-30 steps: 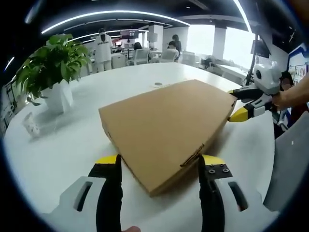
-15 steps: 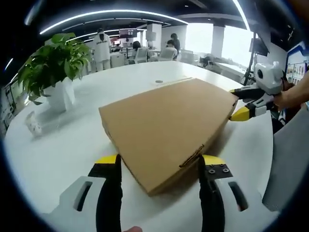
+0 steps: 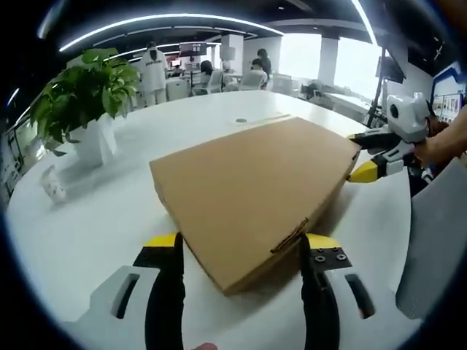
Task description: Operate the shoe box by opening the lid, removing the specified soft item, and placing it in the target area until the item is outside and the box remains undamaged.
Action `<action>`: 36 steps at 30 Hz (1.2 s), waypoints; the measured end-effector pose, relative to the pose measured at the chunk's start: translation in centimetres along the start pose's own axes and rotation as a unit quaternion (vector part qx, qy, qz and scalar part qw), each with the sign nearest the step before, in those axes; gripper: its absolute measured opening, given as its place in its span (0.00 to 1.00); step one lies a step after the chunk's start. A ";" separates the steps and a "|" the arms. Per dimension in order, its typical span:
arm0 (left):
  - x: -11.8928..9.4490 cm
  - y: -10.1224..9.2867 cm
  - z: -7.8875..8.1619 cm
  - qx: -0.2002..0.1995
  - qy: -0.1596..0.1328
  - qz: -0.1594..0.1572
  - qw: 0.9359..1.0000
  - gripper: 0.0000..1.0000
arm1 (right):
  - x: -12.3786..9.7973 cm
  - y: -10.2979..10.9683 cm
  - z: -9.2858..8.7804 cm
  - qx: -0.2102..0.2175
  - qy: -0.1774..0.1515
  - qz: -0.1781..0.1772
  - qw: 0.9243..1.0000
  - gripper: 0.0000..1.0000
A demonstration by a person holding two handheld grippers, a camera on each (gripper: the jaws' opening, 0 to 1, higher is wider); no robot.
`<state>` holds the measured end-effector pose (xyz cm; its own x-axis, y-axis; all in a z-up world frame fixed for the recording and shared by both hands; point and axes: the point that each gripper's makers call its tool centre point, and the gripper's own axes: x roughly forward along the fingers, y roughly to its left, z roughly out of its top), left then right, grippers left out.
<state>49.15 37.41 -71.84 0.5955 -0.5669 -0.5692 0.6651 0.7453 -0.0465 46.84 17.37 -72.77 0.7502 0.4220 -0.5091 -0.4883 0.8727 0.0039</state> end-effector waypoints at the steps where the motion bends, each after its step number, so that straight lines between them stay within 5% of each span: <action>1: 0.0 0.0 0.0 0.000 0.000 0.000 1.000 0.64 | 0.0 0.0 0.0 0.000 0.000 0.000 1.000 0.60; 36: -2.7 1.6 -2.0 0.001 0.008 -0.003 1.000 0.64 | 0.1 3.8 0.1 0.004 0.009 -0.003 1.000 0.61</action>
<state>47.73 40.85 -71.97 0.5838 -0.5656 -0.5825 0.6701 0.7407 -0.0478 45.09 20.78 -72.77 0.7456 0.4119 -0.5238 -0.4792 0.8777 0.0080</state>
